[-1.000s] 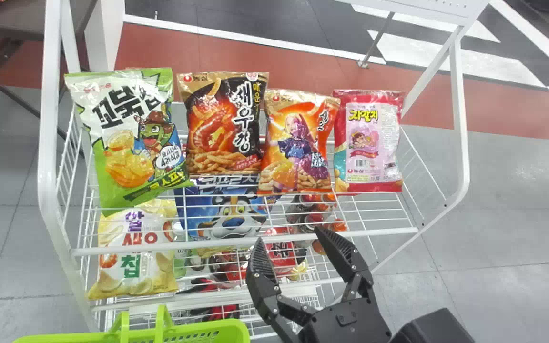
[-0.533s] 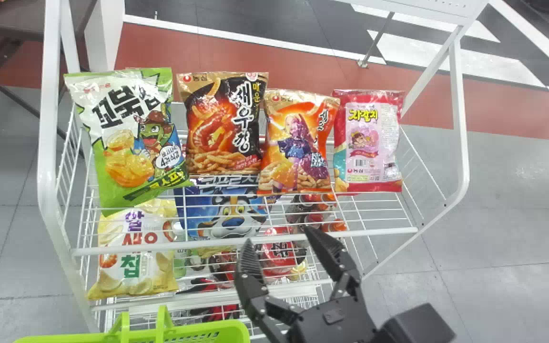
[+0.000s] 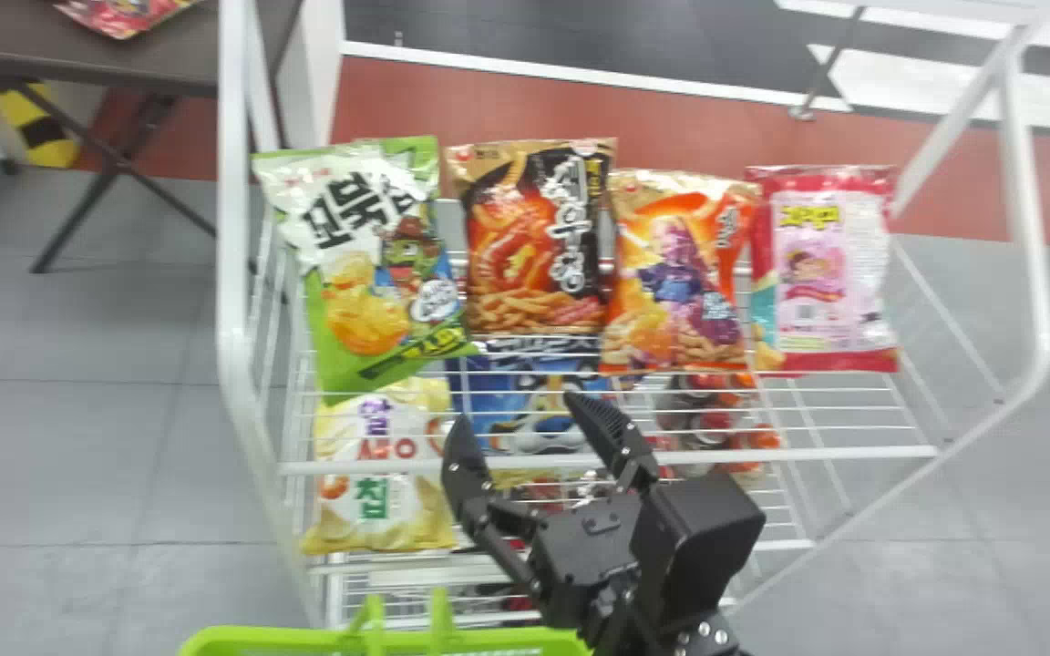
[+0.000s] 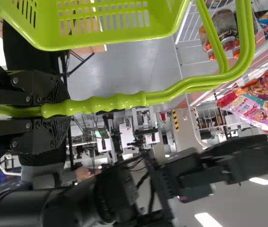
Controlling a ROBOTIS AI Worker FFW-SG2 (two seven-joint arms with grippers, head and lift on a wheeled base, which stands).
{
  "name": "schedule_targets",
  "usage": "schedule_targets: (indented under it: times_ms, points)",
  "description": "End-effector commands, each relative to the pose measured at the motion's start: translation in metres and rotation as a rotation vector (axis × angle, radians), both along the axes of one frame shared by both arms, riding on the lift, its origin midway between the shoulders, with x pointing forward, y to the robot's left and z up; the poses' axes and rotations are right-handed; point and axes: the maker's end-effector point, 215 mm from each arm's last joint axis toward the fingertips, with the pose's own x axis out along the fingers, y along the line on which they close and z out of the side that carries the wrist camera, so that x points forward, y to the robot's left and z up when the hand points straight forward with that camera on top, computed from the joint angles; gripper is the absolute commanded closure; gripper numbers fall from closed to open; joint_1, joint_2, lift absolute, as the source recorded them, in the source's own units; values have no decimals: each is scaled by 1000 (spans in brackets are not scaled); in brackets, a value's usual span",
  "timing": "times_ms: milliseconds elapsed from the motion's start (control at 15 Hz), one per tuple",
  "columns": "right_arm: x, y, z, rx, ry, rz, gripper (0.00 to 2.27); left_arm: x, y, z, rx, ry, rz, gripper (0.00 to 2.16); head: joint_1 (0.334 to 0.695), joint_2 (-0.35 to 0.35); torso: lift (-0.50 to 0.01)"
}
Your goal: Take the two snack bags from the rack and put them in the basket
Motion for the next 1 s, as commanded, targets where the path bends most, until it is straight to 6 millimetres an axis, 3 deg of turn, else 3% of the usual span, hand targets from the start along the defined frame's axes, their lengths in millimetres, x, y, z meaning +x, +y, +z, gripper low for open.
schedule_targets:
  times_ms: [0, 133, 333, 600, 933]
  points:
    - [29, 15, 2, 5, -29, 8, 191, 0, 0, -2, 11, -3, -14, 1878, 695, -108, -11]
    - [53, 23, 3, 15, -37, -4, 191, 1, -1, -4, 22, -5, -47, 1872, 695, -70, -11]
    - [93, 41, -21, -41, 17, 20, 188, -5, 1, -11, 29, 18, -67, 1872, 695, -27, -11]
    - [124, 49, -38, -55, 53, 28, 188, -7, 4, -13, 37, 21, -75, 1872, 695, 23, -11]
    - [164, 64, -30, -78, 34, 44, 188, -11, 3, -15, 43, 26, -89, 1872, 695, 54, -11]
